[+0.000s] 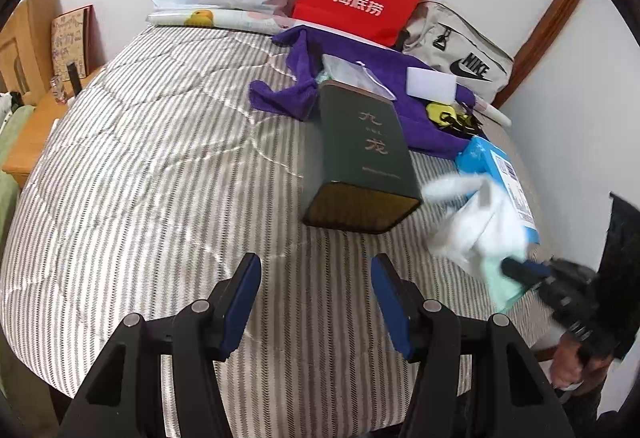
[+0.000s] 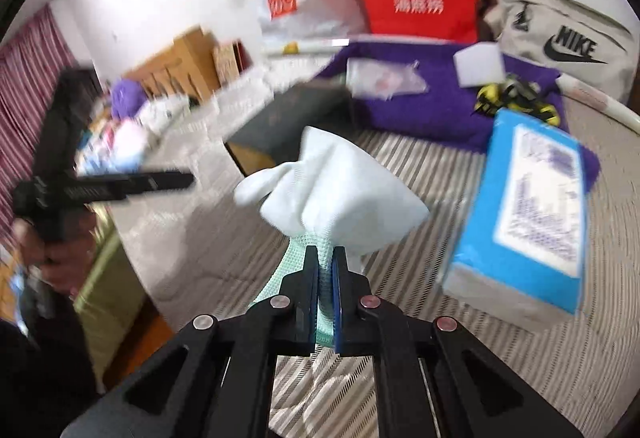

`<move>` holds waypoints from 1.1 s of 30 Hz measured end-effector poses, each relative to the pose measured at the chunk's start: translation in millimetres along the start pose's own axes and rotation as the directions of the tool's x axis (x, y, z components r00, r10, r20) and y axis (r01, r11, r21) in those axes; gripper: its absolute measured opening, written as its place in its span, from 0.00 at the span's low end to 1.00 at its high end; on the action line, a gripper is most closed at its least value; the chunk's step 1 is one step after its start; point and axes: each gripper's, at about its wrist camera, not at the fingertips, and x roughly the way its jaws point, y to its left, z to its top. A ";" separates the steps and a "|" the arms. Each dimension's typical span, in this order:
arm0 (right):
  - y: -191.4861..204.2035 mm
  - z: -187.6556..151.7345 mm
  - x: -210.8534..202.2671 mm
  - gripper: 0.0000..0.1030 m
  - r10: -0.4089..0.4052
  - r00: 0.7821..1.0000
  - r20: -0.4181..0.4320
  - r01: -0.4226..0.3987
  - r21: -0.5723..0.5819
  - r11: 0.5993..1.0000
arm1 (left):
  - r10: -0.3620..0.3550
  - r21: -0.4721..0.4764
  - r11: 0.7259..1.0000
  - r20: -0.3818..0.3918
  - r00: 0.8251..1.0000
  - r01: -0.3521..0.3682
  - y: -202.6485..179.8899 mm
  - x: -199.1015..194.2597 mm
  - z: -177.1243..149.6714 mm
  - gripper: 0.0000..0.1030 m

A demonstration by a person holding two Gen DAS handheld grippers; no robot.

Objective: Organize soft objects
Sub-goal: 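Grasp the white glove with mint cuff beside the green tin with the right gripper, then lift the glove with the right gripper while the left grasps a crumpled white tissue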

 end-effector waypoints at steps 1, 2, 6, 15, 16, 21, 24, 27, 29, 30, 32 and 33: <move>-3.2 1.6 -7.1 0.06 0.023 1.000 0.014 -0.023 0.015 1.000 | -0.005 0.008 1.000 -0.003 1.000 0.005 -2.4 0.6 -1.2 0.53; -7.0 2.8 -13.3 0.06 0.060 0.998 0.023 -0.060 0.030 0.998 | -0.009 0.015 1.000 -0.006 1.000 0.009 -4.7 1.3 -2.1 0.53; -14.8 5.2 -19.0 0.06 0.106 0.993 0.041 -0.109 0.078 0.991 | -0.025 0.033 0.999 -0.018 1.000 0.026 -12.7 3.8 -5.8 0.53; -18.2 -7.8 -28.1 0.06 0.140 0.990 0.030 -0.142 0.088 0.986 | -0.103 0.117 0.987 -0.061 0.993 0.110 -49.6 19.1 -16.6 0.57; -19.1 -15.0 -20.2 0.06 0.130 0.991 -0.001 -0.130 0.091 0.987 | -0.103 0.122 0.986 -0.068 0.992 0.111 -53.6 22.3 -18.0 0.57; -33.8 -46.3 3.5 0.10 0.115 0.987 -0.109 -0.098 0.156 0.983 | -0.093 0.151 0.982 -0.113 0.989 0.110 -64.7 35.6 -28.5 0.57; -45.3 -62.7 6.8 0.12 0.079 0.987 -0.143 -0.052 0.187 0.981 | -0.094 0.175 0.978 -0.135 0.986 0.117 -72.6 41.7 -35.2 0.57; -56.0 -73.7 2.0 0.38 0.055 0.987 -0.151 -0.024 0.202 0.979 | -0.094 0.190 0.974 -0.150 0.984 0.122 -79.7 46.6 -39.8 0.57; -61.5 -76.6 -6.0 0.45 0.030 0.991 -0.128 -0.002 0.215 0.977 | -0.093 0.194 0.973 -0.160 0.983 0.124 -83.5 49.7 -42.0 0.57; -63.1 -76.5 -9.0 0.48 0.034 0.993 -0.111 -0.009 0.223 0.975 | -0.093 0.195 0.973 -0.163 0.982 0.124 -85.0 51.3 -42.3 0.57; -63.7 -72.3 -10.6 0.52 0.049 0.995 -0.085 -0.029 0.230 0.973 | -0.091 0.198 0.972 -0.169 0.981 0.125 -87.0 52.4 -43.8 0.57; -62.6 -67.8 -9.8 0.52 0.053 0.996 -0.066 -0.037 0.228 0.973 | -0.090 0.200 0.972 -0.171 0.981 0.124 -88.1 52.8 -44.3 0.57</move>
